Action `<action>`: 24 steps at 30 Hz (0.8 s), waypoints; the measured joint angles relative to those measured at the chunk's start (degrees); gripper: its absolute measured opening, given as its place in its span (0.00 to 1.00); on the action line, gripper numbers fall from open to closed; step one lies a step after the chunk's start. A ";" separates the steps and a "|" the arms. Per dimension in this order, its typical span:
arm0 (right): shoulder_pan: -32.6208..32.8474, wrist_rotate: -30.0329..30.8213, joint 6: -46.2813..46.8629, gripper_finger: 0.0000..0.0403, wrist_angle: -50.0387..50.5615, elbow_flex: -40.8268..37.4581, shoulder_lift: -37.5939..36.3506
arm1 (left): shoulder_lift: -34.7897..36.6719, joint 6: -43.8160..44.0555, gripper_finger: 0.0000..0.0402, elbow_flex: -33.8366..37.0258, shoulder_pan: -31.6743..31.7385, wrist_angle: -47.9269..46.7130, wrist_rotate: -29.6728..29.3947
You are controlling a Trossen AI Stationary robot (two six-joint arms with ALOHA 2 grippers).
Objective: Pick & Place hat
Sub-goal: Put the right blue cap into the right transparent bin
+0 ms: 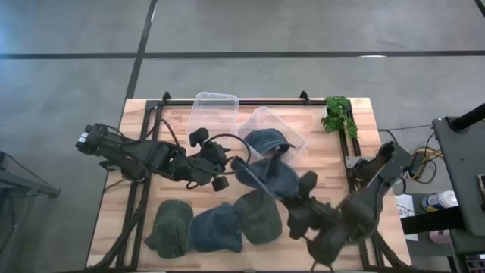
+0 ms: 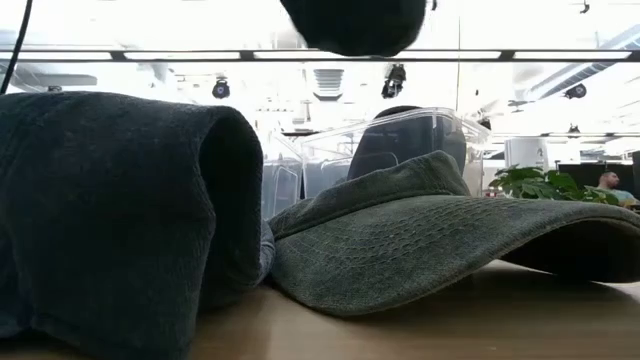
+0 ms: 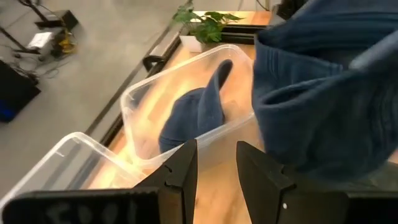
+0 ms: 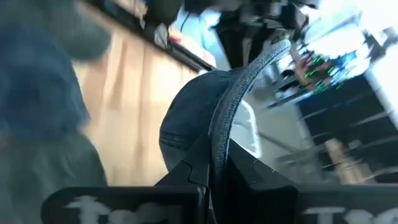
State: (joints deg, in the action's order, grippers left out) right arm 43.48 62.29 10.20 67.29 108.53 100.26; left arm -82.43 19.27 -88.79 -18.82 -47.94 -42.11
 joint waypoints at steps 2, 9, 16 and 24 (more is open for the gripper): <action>-2.06 -2.01 4.21 0.03 -3.36 0.00 -1.14 | 0.17 -0.09 0.26 0.00 -0.28 -1.68 -2.61; -6.18 6.77 40.45 0.03 2.87 -0.27 -4.67 | 3.90 -0.07 0.26 0.02 -2.97 -9.17 -19.76; -10.38 18.35 88.87 0.03 17.28 -3.53 -5.38 | 7.03 0.25 0.26 0.02 -3.36 -10.08 -24.88; -18.02 14.33 114.08 0.03 10.32 -17.78 -5.63 | 7.07 0.97 0.26 0.02 -3.65 -10.04 -24.46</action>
State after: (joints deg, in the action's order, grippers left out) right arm 25.46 76.61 124.27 77.61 90.75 94.63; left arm -75.36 20.24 -88.77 -22.48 -57.98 -66.57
